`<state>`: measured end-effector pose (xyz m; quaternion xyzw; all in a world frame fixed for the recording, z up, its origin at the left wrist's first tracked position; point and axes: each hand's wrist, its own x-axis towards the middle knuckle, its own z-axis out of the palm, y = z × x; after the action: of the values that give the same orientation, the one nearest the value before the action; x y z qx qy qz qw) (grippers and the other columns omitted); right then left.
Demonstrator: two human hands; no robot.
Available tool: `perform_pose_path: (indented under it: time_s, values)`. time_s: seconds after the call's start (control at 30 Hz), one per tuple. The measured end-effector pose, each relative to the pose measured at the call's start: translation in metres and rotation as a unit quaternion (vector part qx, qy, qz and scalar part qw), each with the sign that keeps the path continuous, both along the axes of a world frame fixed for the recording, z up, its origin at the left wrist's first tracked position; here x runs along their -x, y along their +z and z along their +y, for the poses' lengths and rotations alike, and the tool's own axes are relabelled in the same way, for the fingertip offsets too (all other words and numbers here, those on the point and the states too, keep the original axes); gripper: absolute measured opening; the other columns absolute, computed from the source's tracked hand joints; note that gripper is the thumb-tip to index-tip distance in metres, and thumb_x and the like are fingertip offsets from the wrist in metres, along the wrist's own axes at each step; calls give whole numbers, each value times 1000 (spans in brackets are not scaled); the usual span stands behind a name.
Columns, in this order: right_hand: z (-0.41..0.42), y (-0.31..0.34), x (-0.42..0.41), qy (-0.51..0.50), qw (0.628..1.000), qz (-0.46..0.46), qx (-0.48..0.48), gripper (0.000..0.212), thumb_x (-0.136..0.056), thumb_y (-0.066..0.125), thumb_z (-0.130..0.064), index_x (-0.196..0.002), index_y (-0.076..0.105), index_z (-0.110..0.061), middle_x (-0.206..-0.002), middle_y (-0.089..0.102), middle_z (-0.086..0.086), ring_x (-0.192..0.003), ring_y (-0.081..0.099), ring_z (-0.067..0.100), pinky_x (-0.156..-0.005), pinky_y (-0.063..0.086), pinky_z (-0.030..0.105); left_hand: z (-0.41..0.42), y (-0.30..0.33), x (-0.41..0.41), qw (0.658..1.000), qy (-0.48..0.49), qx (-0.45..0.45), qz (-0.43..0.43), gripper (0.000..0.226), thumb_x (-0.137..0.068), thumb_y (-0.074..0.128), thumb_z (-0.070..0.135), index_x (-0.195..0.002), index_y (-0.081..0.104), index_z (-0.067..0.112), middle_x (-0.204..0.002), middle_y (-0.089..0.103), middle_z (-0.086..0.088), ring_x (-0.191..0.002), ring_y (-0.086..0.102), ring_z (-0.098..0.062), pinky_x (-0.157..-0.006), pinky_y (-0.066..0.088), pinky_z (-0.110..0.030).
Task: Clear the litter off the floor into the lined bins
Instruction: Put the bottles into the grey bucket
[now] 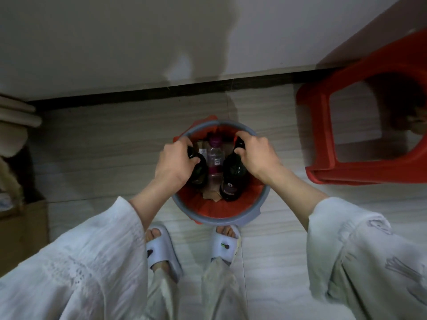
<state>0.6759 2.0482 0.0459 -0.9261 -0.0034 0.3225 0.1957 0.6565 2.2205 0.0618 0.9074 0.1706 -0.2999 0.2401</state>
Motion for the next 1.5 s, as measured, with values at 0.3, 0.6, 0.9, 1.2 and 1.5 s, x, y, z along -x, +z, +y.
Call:
perform_pose_path:
  time_s: [0.3,0.6,0.9,1.2,1.5]
  values:
    - [39,-46,-19,7,998,-46,-39,43,-94,50,-21,-135,38,-13,-118,60,18,-108,57,36,-79,50,44,-11,-62,-42,993,56,62,-82,40,-85,66,20,-124,56,16,-115,64,-13,-108,59,-29,-91,47,-33]
    - [33,-33,12,-183,976,69,-93,49,-92,52,-15,-137,34,-17,-128,56,13,-117,53,33,-95,43,37,14,-54,-12,983,143,117,-6,45,-87,58,7,-131,49,13,-120,62,-9,-115,55,-24,-100,40,-27]
    - [61,105,76,-158,975,123,-95,41,-92,53,-19,-131,45,-11,-116,64,10,-111,58,31,-98,43,40,53,67,82,966,122,216,69,33,-89,55,3,-122,51,0,-85,59,-9,-88,57,-22,-81,43,-25]
    - [150,280,142,-153,975,105,-125,33,-93,52,-22,-125,54,-12,-106,67,8,-110,56,24,-96,36,28,151,252,174,964,155,217,14,28,-90,55,6,-118,58,7,-106,65,-13,-84,57,-17,-82,45,-20]
    - [284,408,192,38,982,52,-179,29,-94,51,-29,-120,56,-19,-108,67,3,-105,59,18,-88,40,25,300,401,273,949,250,132,-139,26,-92,55,17,-118,60,15,-106,64,-1,-95,60,-13,-84,42,-17]
